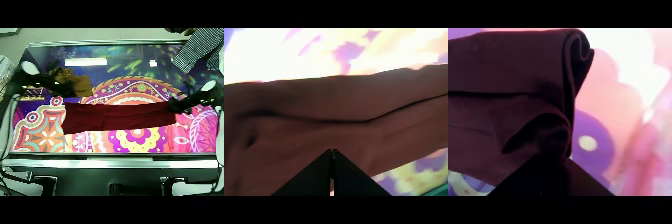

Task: Fold the clothes and pants, and hang the long-sleeved shirts on hangers.

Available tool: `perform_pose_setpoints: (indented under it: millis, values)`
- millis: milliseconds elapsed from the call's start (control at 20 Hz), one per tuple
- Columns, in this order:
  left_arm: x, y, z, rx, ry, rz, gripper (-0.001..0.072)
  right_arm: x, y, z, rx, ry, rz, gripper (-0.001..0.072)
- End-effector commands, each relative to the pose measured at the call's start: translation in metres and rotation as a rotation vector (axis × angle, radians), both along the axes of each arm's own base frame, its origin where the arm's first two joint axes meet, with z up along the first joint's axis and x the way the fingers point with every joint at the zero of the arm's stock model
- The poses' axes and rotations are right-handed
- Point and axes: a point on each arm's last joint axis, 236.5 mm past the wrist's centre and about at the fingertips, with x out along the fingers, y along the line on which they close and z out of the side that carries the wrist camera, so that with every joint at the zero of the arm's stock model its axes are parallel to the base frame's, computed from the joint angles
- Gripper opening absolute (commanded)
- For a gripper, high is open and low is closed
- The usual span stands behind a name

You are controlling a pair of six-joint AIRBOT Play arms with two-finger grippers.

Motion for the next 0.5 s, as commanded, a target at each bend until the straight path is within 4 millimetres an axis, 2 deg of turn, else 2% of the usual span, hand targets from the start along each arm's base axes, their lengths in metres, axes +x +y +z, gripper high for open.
perform_pose_setpoints:
  millis: [0,150,250,350,450]
  values:
    - [0.001,-0.103,-0.012,-0.152,-0.025,-0.008,0.0019,-0.008,-0.035,0.055,-0.179,-0.058,-0.061,0.0027]
    - [-0.024,-0.205,-0.032,-0.268,-0.006,-0.056,0.0019,-0.008,-0.043,0.102,-0.236,-0.148,-0.085,0.0027]
    - [-0.045,-0.259,-0.045,-0.334,0.016,-0.056,0.0018,-0.007,-0.047,0.127,-0.26,-0.197,-0.11,0.0027]
    - [-0.062,-0.304,-0.054,-0.405,0.051,-0.02,0.0018,-0.012,-0.047,0.145,-0.273,-0.233,-0.116,0.0027]
    - [-0.076,-0.337,-0.063,-0.447,0.058,0.018,0.0018,-0.023,-0.046,0.154,-0.283,-0.229,-0.114,0.0027]
